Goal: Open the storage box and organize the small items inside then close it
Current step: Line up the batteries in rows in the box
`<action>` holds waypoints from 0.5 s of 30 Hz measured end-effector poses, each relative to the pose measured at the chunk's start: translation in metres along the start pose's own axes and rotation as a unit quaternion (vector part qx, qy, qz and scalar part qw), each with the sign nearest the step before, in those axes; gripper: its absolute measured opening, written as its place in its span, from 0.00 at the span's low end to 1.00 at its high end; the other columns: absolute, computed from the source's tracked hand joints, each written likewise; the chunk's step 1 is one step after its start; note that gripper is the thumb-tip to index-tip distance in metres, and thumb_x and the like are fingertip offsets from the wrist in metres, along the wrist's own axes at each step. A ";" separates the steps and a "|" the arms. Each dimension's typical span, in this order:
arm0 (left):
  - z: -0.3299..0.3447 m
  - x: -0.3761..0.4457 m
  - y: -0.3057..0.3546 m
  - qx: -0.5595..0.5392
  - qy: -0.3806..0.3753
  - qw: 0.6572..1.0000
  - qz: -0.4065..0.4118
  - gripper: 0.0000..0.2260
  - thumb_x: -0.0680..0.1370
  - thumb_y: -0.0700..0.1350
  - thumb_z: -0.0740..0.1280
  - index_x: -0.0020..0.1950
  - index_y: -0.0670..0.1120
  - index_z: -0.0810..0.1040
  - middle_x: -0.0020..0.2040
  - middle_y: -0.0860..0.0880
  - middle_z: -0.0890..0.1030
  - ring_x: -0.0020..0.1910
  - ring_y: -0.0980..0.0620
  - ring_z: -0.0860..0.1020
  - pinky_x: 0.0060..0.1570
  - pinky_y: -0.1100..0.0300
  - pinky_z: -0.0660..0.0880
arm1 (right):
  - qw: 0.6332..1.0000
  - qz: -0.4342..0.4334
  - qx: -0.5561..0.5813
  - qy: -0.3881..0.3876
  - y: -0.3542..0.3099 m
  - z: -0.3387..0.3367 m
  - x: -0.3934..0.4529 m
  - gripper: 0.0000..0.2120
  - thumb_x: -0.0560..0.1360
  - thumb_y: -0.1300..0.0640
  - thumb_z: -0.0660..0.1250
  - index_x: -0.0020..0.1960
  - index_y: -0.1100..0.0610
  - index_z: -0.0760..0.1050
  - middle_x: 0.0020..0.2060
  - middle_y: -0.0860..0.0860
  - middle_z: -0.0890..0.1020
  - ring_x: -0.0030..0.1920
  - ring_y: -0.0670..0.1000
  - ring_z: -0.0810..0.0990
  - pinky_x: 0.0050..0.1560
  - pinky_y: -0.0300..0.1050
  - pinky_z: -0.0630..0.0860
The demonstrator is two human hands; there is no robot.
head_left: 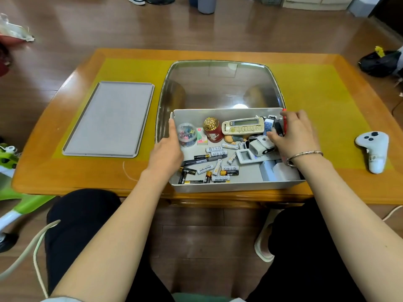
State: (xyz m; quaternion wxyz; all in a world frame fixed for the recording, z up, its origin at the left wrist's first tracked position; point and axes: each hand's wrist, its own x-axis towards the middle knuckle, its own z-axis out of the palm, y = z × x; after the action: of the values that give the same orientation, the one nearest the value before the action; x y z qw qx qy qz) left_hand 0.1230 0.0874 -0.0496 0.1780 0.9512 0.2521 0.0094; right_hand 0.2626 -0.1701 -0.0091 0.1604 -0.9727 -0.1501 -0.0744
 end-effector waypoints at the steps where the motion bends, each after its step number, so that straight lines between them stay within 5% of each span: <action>1: 0.002 -0.001 0.003 -0.001 0.000 1.000 0.002 0.39 0.79 0.41 0.63 0.78 0.45 0.38 0.42 0.46 0.71 0.38 0.48 0.71 0.37 0.53 0.69 | 0.999 -0.024 0.022 0.002 -0.003 0.000 0.000 0.24 0.71 0.52 0.72 0.64 0.57 0.71 0.56 0.58 0.74 0.57 0.60 0.73 0.56 0.52 0.71; 6: 0.011 -0.002 0.019 -0.004 0.000 1.000 -0.011 0.40 0.78 0.40 0.65 0.78 0.44 0.37 0.52 0.41 0.79 0.47 0.44 0.79 0.45 0.50 0.75 | 0.977 -0.175 0.047 -0.112 -0.022 0.004 -0.005 0.10 0.71 0.57 0.71 0.53 0.55 0.80 0.43 0.50 0.82 0.46 0.53 0.79 0.51 0.46 0.75; 11: 0.014 -0.006 0.032 -0.012 0.003 0.999 -0.035 0.39 0.79 0.41 0.64 0.78 0.44 0.37 0.54 0.39 0.79 0.49 0.43 0.78 0.42 0.51 0.72 | 0.915 -0.228 -0.009 -0.332 -0.044 0.021 -0.016 0.13 0.65 0.50 0.77 0.48 0.50 0.81 0.39 0.44 0.81 0.42 0.46 0.79 0.46 0.42 0.76; 15: 0.013 -0.007 0.034 -0.020 -0.003 0.999 -0.039 0.39 0.79 0.41 0.64 0.78 0.44 0.37 0.55 0.39 0.78 0.50 0.42 0.78 0.44 0.51 0.73 | 0.872 -0.245 -0.045 -0.421 -0.060 0.044 -0.018 0.08 0.67 0.60 0.73 0.45 0.53 0.80 0.32 0.43 0.77 0.34 0.44 0.76 0.41 0.40 0.74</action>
State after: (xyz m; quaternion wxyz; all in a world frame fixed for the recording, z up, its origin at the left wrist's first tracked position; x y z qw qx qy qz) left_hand 0.1346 0.0524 -0.0495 0.1977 0.9368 0.2885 0.0048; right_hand 0.2305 -0.1058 -0.0366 0.0146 -0.8501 -0.4333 0.2991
